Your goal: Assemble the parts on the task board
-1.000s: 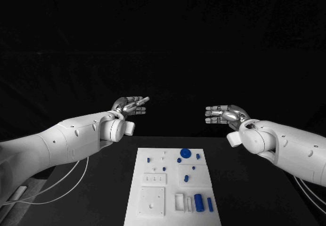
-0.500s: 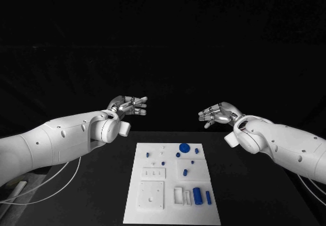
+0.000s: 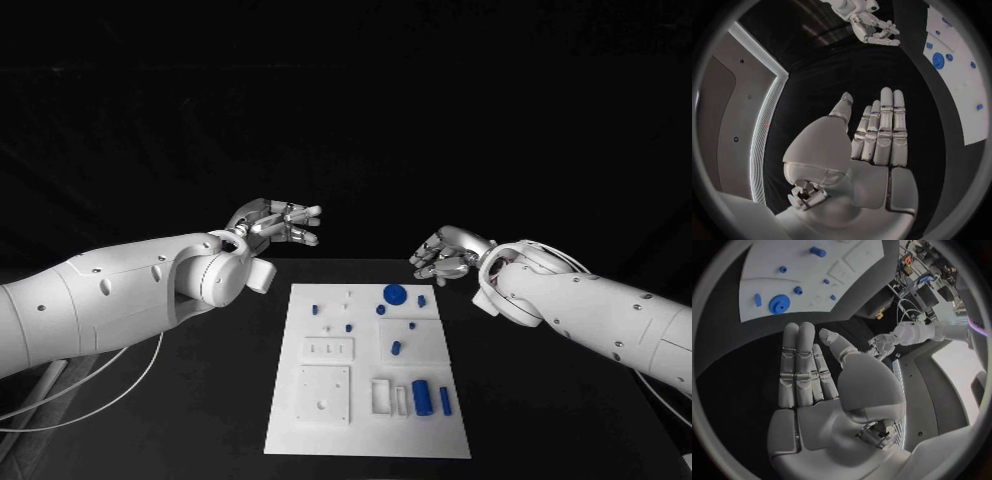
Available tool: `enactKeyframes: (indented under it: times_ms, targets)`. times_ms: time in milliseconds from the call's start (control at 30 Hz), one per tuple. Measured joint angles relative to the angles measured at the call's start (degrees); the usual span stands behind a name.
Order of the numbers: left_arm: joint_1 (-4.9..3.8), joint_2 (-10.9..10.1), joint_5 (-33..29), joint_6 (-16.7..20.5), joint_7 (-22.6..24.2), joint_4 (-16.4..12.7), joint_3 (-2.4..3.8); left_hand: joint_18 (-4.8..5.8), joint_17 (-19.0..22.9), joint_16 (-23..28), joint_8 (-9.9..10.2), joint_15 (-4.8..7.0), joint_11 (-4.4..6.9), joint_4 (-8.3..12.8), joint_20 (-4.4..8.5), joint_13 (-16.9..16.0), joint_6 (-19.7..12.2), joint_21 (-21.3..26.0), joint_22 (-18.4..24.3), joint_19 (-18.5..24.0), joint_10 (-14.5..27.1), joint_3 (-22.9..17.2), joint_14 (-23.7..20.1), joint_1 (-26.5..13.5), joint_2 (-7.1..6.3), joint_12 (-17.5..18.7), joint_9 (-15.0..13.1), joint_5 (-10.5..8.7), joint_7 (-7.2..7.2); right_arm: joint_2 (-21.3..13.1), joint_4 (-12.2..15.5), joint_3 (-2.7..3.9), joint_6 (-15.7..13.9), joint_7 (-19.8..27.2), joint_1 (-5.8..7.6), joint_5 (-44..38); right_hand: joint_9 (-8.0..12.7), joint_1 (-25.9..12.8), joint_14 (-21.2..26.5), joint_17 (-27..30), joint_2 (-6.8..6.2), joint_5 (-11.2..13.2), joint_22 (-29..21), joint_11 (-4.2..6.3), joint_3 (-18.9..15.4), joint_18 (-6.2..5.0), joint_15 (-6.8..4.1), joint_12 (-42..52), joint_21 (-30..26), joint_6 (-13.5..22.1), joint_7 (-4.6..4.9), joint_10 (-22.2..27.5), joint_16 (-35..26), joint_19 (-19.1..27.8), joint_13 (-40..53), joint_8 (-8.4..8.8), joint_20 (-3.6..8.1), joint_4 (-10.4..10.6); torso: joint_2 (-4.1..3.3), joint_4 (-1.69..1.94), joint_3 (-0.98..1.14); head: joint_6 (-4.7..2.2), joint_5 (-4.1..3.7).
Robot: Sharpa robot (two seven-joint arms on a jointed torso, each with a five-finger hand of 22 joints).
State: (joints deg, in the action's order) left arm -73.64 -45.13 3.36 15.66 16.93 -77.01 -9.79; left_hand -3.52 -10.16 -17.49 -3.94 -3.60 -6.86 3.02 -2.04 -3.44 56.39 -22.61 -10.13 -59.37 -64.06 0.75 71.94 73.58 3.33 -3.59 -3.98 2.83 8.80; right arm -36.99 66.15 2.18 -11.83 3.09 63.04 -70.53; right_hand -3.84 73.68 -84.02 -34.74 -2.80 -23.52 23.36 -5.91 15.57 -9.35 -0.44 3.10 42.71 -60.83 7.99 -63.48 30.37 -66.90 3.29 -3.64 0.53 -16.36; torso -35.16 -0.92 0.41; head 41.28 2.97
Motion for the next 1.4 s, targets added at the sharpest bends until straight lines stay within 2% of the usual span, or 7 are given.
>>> enactKeyframes:
  times_ms: [167,400,533,833,1033,1167,1400]
  targets:
    - [0.08,0.03,0.23,-0.59,0.06,-0.67,0.0,0.01,-0.2,-0.44,0.0,0.21,0.0,0.47,-0.3,0.0,-0.14,-1.07,-0.25,0.92,0.0,0.17,-0.21,-0.38,0.38,0.0,0.0,0.0,0.14,0.62,-0.01,0.03,-0.38,-2.85,-0.75,-7.03,0.0,0.67,0.0,-0.18,-1.13,1.06,1.42,-0.12,1.42,-0.9,0.0,0.0,0.12,0.0,0.0,0.94,0.36,0.58,0.0,0.0,-0.64,0.0,-0.89,0.59,0.29,0.21,0.04]
    - [0.64,0.27,0.34,-1.1,0.23,-1.54,0.0,0.01,-0.2,-0.44,0.0,0.21,0.0,0.47,-0.31,0.01,-0.24,-1.11,-0.24,0.92,0.0,0.17,-0.21,-0.15,0.61,0.0,0.0,0.0,0.17,1.58,0.73,-0.02,-1.23,-6.63,-2.23,-15.65,0.01,1.69,0.0,-0.54,-2.6,6.09,4.21,-0.12,5.38,-1.51,0.0,-0.01,1.23,0.0,0.0,0.94,1.93,0.57,0.0,0.0,-1.06,0.01,-1.17,1.58,0.42,0.44,-0.59]
    - [0.63,-0.94,0.38,-1.13,0.27,-3.93,0.03,0.01,-0.2,-0.44,0.0,0.21,0.0,0.47,-0.3,0.01,-0.41,-1.34,-0.24,0.92,0.0,0.17,-0.21,-0.15,0.61,0.0,0.01,0.0,-0.01,1.93,1.2,0.02,-2.03,-8.57,-2.42,-19.46,0.01,4.11,0.0,-0.72,-4.34,13.76,6.88,0.11,11.55,-1.53,0.0,-0.02,3.14,0.0,0.0,-0.76,2.41,1.51,0.0,0.0,-1.15,0.11,-1.65,2.03,0.07,0.49,-0.92]
    - [-0.13,-2.58,0.44,-1.09,0.27,-7.87,0.04,0.01,0.07,-0.14,0.0,-0.08,-0.21,0.62,-0.62,0.02,-0.41,-1.34,-0.14,1.23,0.21,0.32,-0.51,-0.15,0.6,0.0,0.01,0.0,-0.01,4.14,0.85,-0.15,-4.3,-11.73,-3.07,-24.9,0.02,3.39,0.0,-1.13,-5.04,19.89,8.03,0.18,11.94,-1.52,0.01,-0.03,2.16,0.01,0.0,-0.83,3.77,0.59,-0.01,0.0,-1.19,1.28,-2.53,2.39,-0.89,0.35,-1.32]
    - [-0.6,-2.82,0.48,-1.09,0.22,-9.06,0.06,0.0,0.07,-0.14,0.0,-0.08,-0.2,0.63,-0.62,0.02,-0.41,-1.34,-0.12,1.23,0.2,0.32,-0.5,-0.15,0.6,0.0,0.01,0.0,-0.01,6.15,-0.65,-0.34,-5.97,-13.27,-3.5,-27.13,0.02,3.39,0.0,-2.11,-5.04,20.63,7.95,0.59,11.24,-1.43,0.0,-0.03,1.42,-0.5,-0.51,-1.24,5.48,-1.02,-0.01,0.0,-0.35,1.98,-3.37,2.58,-1.18,0.13,-1.83]
    - [-0.79,-2.85,0.52,-1.1,0.21,-9.21,0.07,0.0,0.32,0.29,0.0,-0.08,-0.2,0.62,-0.62,0.02,-0.41,-1.34,0.06,1.22,0.2,0.32,-0.5,-0.15,0.6,0.0,0.01,0.0,-0.01,7.31,-2.03,-0.47,-6.87,-13.91,-3.93,-28.14,0.02,3.13,-0.02,-2.94,-5.3,20.63,8.69,0.8,11.49,-1.14,-0.01,-0.03,0.83,-0.91,-0.53,-1.85,7.14,-2.0,-0.01,0.0,0.49,2.22,-3.92,2.76,-1.24,-0.16,-2.14]
    - [-1.06,-2.85,0.57,-1.11,0.2,-9.39,0.09,0.0,0.32,0.29,-0.01,-0.08,-0.2,0.62,-0.62,0.02,-0.41,-1.34,0.05,1.22,0.2,0.32,-0.5,-0.15,0.6,0.0,0.01,0.0,-0.01,8.68,-4.17,-1.18,-7.83,-14.39,-4.8,-29.2,0.02,3.15,-0.11,-2.98,-5.28,20.63,10.03,0.8,11.72,-0.82,-0.1,-0.04,-0.59,-1.02,-0.64,-1.85,8.12,-2.72,-0.01,0.0,0.61,2.45,-4.94,3.22,-1.33,-0.34,-2.5]
